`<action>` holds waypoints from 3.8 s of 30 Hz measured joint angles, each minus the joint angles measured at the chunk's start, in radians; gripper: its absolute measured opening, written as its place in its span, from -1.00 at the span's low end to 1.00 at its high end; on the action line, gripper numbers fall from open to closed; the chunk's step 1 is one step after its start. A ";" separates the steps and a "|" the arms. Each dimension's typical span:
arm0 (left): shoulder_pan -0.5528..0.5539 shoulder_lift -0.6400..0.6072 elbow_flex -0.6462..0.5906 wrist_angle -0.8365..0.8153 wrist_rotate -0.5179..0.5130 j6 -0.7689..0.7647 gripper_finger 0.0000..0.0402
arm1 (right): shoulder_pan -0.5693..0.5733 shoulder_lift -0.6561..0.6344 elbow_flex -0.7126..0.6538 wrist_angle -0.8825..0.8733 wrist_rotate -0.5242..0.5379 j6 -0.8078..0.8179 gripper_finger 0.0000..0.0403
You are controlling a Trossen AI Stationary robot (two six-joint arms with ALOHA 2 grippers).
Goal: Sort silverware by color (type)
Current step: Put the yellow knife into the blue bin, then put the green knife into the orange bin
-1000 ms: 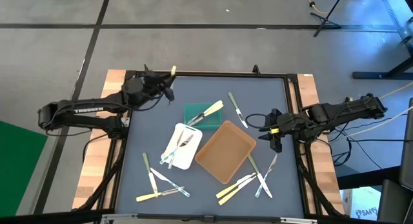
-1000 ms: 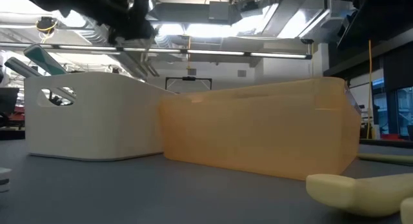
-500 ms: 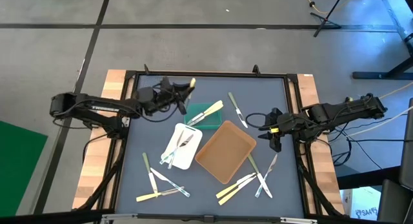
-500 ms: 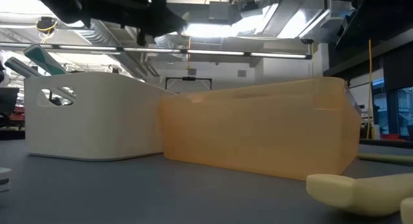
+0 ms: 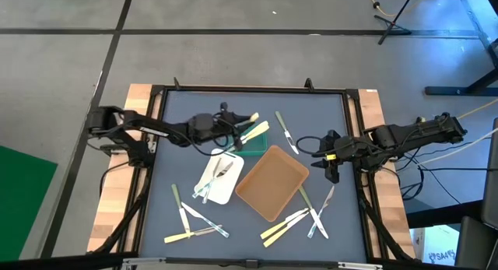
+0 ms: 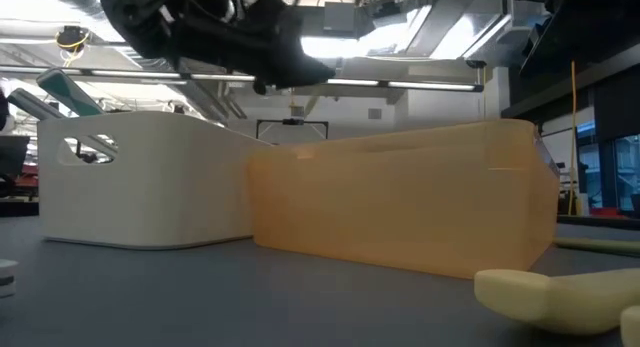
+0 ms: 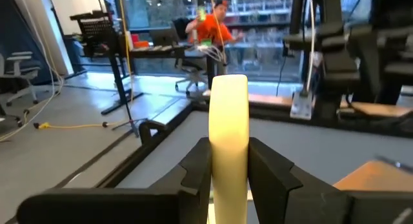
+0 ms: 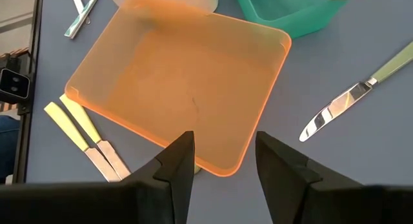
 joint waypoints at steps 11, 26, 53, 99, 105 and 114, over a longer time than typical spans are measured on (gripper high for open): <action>0.000 0.135 0.017 -0.063 0.000 0.000 -0.62 | 0.000 0.000 0.000 0.000 0.000 0.000 -0.26; 0.003 0.203 0.019 -0.077 -0.005 0.002 -0.62 | 0.000 0.000 0.000 -0.001 0.000 0.000 -0.26; 0.005 0.203 0.017 -0.084 -0.039 -0.006 -0.34 | 0.000 0.000 0.001 -0.001 -0.001 0.000 -0.26; 0.005 0.203 0.017 -0.083 -0.039 -0.007 -0.32 | 0.172 0.198 0.001 -0.003 -0.302 0.670 -0.26; 0.005 0.203 0.017 -0.083 -0.039 -0.007 -0.32 | 0.279 0.293 0.001 -0.004 -0.200 0.846 -0.26; 0.005 0.203 0.017 -0.083 -0.039 -0.007 -0.32 | 0.372 0.465 0.001 0.078 -0.139 1.021 -0.26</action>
